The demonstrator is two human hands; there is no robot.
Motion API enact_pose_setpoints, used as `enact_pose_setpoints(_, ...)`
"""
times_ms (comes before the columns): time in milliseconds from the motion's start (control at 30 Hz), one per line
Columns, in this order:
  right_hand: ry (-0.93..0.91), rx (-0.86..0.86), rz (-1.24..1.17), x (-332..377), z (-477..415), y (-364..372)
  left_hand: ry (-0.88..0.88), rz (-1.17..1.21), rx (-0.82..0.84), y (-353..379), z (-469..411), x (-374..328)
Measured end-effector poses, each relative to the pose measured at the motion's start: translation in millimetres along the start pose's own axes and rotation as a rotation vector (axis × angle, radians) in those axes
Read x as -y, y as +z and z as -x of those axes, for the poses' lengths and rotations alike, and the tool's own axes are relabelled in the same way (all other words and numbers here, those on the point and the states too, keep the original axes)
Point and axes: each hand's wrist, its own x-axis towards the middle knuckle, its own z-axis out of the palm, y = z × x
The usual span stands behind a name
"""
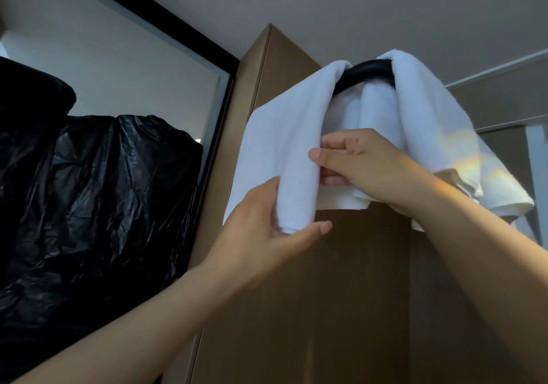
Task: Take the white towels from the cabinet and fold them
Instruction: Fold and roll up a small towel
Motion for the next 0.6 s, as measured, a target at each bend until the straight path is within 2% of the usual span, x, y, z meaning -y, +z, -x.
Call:
enact_pose_setpoints(133,0.019,-0.118,-0.008,-9,5,-19,-0.012,-0.13,-0.049,1,-5,-5)
enact_pose_setpoints(267,0.188,-0.176,0.037,-15,12,-35,0.028,-0.104,-0.011,-5,-2,-8)
enact_pose_setpoints(400,0.258,-0.235,0.374,-17,20,-38,0.052,-0.115,0.005,-9,-3,-8)
enact_pose_setpoints(600,0.24,-0.282,0.51,-17,37,-31,0.034,-0.113,0.014,-8,-4,-5)
